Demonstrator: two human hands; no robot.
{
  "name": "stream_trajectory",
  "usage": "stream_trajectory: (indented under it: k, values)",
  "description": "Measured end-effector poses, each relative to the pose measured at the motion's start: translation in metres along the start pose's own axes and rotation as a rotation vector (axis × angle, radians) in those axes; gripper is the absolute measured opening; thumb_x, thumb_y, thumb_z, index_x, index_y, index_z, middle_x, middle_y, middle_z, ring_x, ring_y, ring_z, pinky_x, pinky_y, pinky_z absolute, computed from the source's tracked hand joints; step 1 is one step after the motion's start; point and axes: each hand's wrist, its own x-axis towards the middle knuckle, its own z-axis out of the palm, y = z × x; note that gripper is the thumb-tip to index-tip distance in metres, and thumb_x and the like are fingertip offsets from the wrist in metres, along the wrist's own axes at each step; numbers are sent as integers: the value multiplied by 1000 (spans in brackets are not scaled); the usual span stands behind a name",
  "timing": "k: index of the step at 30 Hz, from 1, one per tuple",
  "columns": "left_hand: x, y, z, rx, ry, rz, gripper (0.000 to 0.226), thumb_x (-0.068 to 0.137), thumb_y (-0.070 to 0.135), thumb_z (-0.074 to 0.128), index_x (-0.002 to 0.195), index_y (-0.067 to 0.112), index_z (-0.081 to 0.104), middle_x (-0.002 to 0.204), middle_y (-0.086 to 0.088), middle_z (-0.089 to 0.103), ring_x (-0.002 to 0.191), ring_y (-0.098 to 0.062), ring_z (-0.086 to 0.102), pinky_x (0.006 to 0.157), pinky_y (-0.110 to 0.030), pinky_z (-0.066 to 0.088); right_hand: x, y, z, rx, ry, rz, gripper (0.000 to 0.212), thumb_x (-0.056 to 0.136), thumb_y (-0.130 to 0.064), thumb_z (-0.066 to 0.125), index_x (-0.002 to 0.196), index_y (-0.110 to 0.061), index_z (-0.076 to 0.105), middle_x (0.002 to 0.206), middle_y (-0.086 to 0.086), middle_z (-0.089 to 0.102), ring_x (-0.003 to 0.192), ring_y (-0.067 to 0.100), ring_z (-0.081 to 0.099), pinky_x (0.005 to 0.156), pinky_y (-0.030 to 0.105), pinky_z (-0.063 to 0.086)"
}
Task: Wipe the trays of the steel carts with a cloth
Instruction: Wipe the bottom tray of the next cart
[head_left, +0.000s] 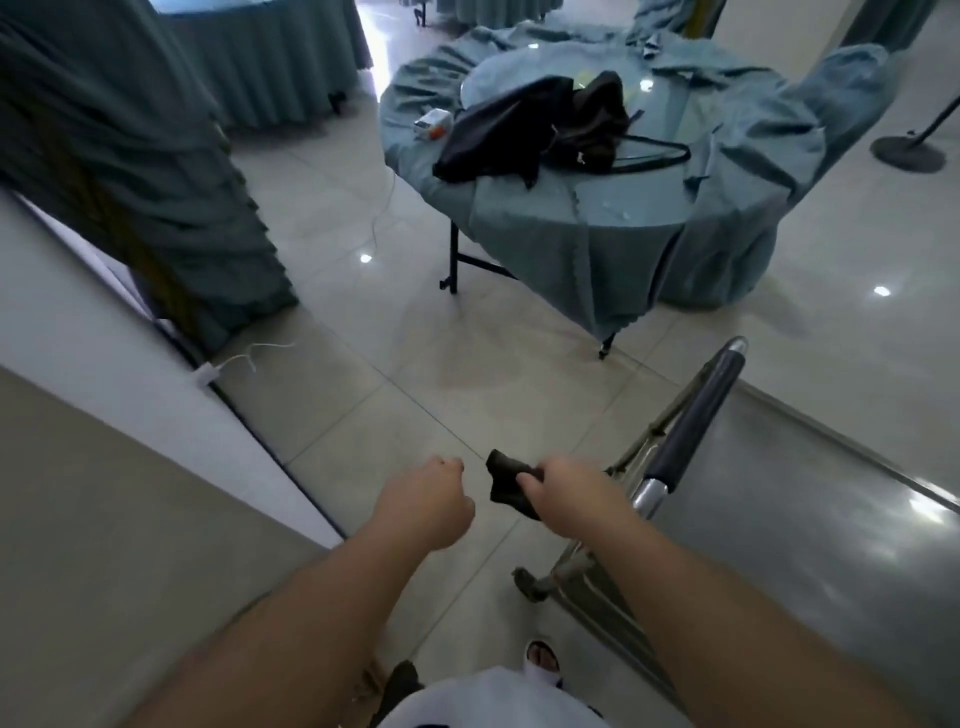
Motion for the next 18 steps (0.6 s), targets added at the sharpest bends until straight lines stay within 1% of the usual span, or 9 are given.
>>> stream_trajectory:
  k: [3,5,6,9,13,16,18]
  values:
    - [16,-5,-30,-2,61,-32,47,104,39,43,149,22,45,150,-5,51,133,-31,51,104,-45,47,35,-5,-17,-49,-11,-18,41,106,-51,39,102,-19,63,85,3,63,79,24,63,70,36,53]
    - [29,-11,-41,-6,65,-40,47,104,38,42,148,22,46,149,-4,52,133,-30,51,104,-46,47,56,-6,-23,-69,-32,-8,41,107,-51,39,100,-18,62,82,3,61,75,23,60,64,33,46]
    - [37,-16,-45,-3,54,-42,47,104,38,42,149,22,45,150,-4,51,133,-30,51,105,-46,47,65,-6,-26,-67,-44,1,41,107,-51,39,101,-17,61,82,2,60,76,24,60,64,33,46]
    - [75,-34,-59,25,36,-36,48,104,39,43,150,22,45,150,-3,51,134,-29,51,103,-44,46,97,-10,-34,-68,-56,47,40,106,-51,40,105,-18,63,89,3,63,86,27,65,73,35,50]
    - [148,-55,-91,34,48,15,44,103,34,45,144,20,51,145,-6,57,129,-31,55,100,-41,50,146,-24,-55,-182,10,113,35,105,-49,44,88,-22,57,79,-1,57,82,24,64,69,32,49]
    - [204,-66,-130,62,29,48,45,103,34,45,145,19,51,143,-7,58,128,-31,57,99,-41,51,178,-42,-83,-217,29,198,33,105,-49,43,92,-23,59,86,-1,61,84,24,65,77,34,54]
    - [237,-68,-158,87,30,61,44,102,32,45,144,20,51,142,-7,58,127,-31,58,95,-42,49,196,-56,-103,-184,38,245,34,105,-49,41,95,-23,61,91,0,65,84,24,66,82,37,56]
